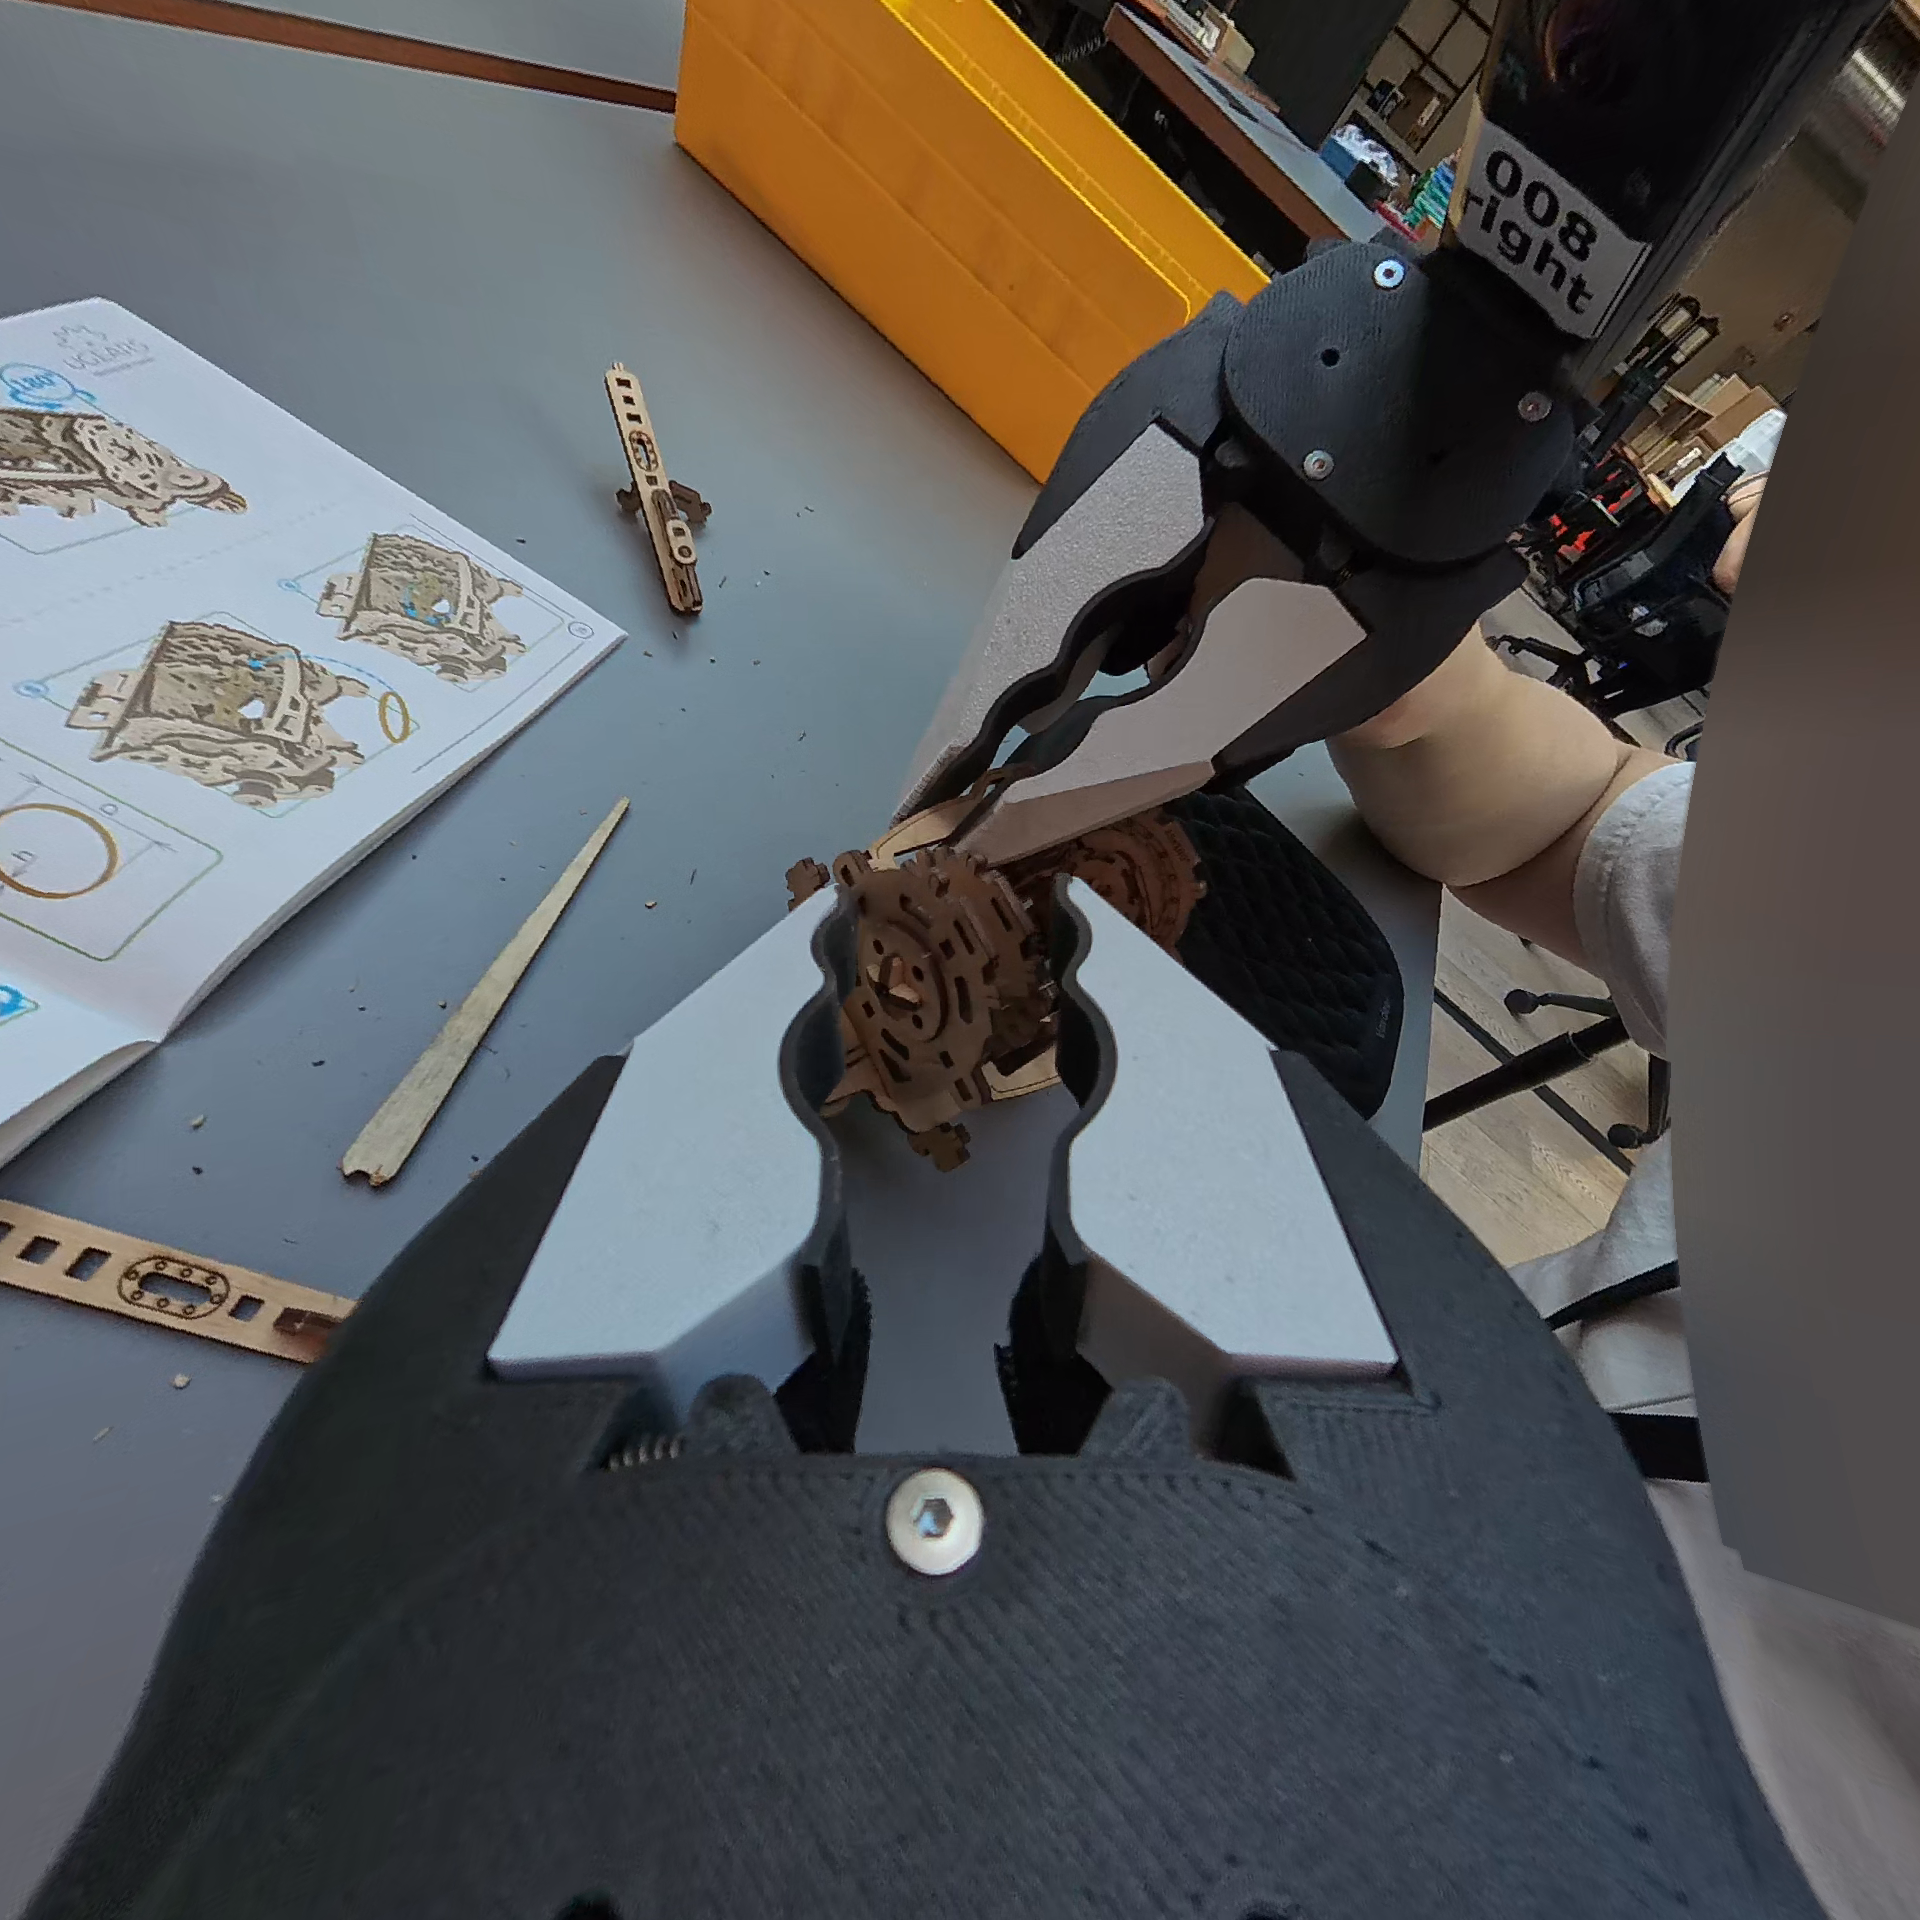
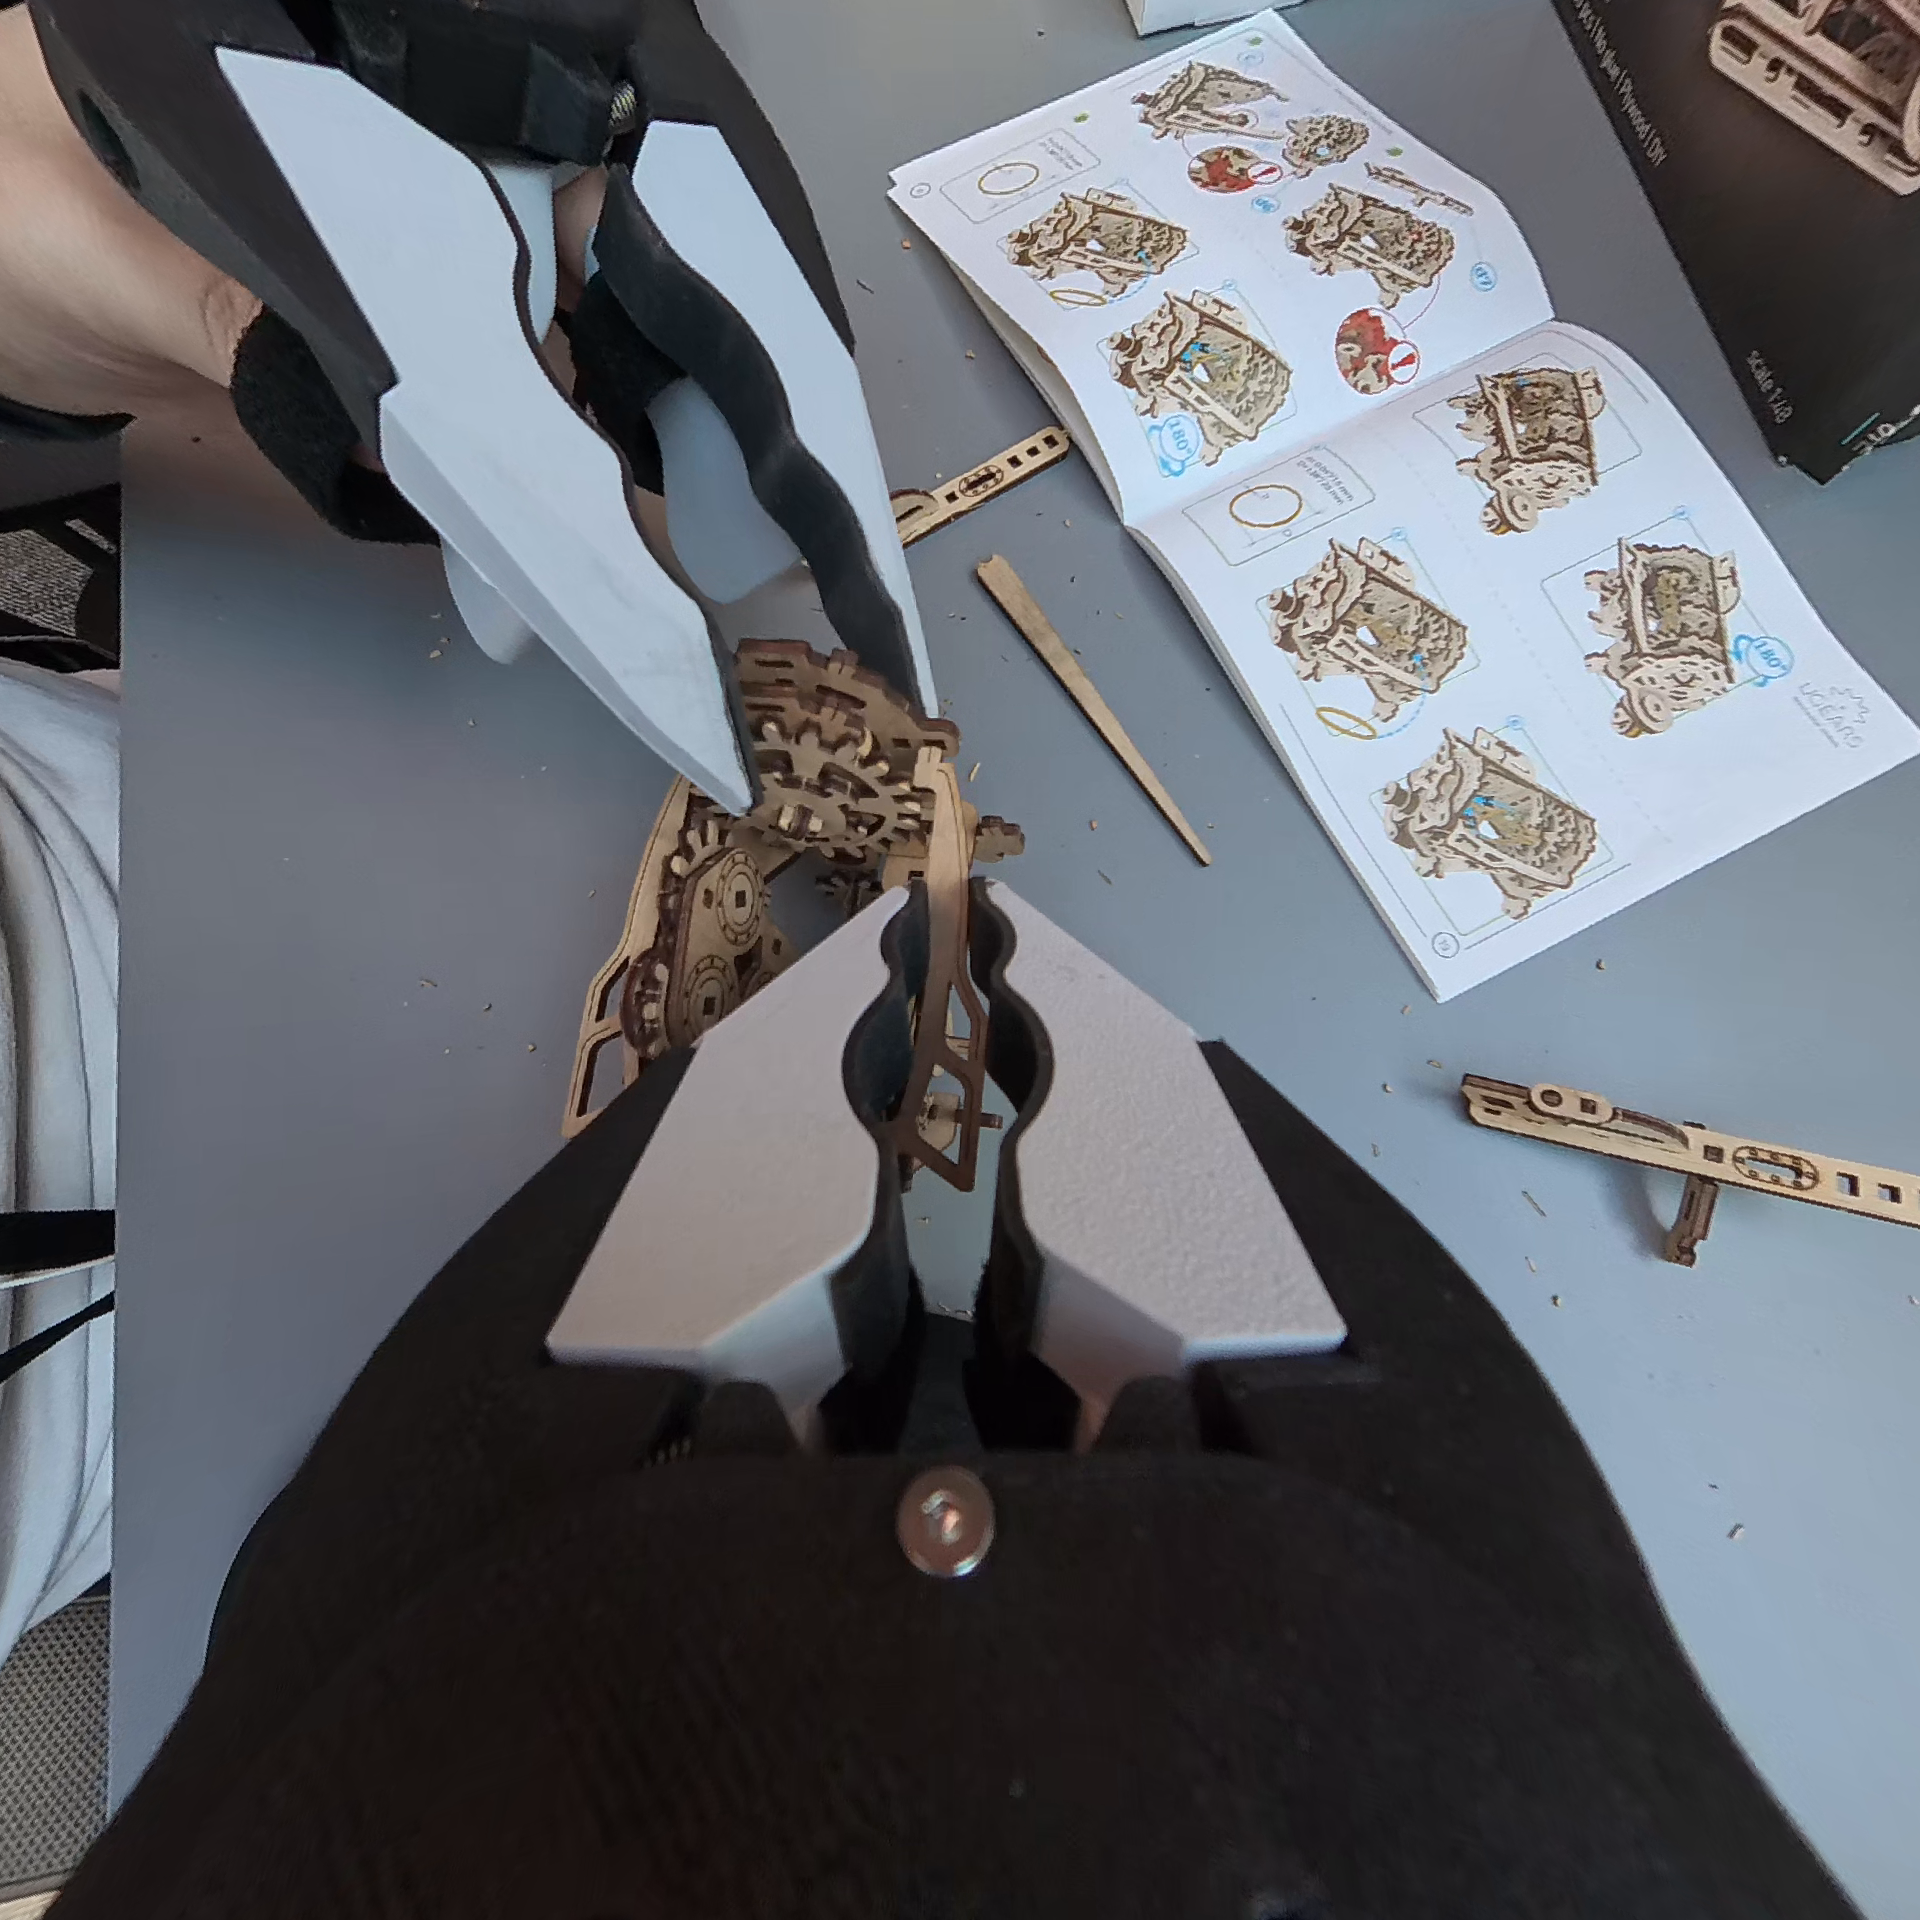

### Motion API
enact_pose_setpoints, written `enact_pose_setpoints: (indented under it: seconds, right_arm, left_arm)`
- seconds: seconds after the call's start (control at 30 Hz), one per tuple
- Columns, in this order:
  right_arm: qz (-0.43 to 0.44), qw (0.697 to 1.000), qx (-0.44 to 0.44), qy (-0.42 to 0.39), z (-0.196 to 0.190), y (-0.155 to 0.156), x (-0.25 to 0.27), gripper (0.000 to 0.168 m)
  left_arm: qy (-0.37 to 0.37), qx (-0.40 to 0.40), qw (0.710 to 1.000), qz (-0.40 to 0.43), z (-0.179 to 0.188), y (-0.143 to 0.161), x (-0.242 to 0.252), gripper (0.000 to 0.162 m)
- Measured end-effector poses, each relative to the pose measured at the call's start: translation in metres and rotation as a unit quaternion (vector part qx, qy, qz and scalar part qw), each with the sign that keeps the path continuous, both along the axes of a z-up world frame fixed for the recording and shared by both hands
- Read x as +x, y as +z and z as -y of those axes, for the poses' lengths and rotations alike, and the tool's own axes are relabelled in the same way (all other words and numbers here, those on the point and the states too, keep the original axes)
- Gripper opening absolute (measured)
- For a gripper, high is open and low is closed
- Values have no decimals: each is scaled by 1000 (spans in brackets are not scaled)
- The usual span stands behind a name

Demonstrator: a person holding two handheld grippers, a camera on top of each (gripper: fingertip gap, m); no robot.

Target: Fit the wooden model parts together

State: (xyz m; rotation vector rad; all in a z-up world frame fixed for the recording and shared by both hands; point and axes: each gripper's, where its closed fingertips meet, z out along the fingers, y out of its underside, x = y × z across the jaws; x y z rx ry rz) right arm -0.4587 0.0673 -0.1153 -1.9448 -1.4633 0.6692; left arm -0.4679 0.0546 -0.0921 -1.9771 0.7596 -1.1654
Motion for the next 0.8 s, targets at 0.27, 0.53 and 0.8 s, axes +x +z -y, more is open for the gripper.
enact_pose_setpoints:
  seconds: [0.27, 0.53, 0.8]
  right_arm:
    - [0, 1000, 8, 2, 0, 1, 0, 6]
    - [-6, 1000, 4, 5, 0, 2, -2, 6]
    - [1, 1000, 19, 1, -1, 2, -1, 5]
  left_arm:
    - [4, 50, 998, -44, 0, -1, 2, 32]
    - [-4, 64, 996, -57, 2, -1, 1, 31]
    - [-7, 78, 994, -76, 2, -1, 2, 31]
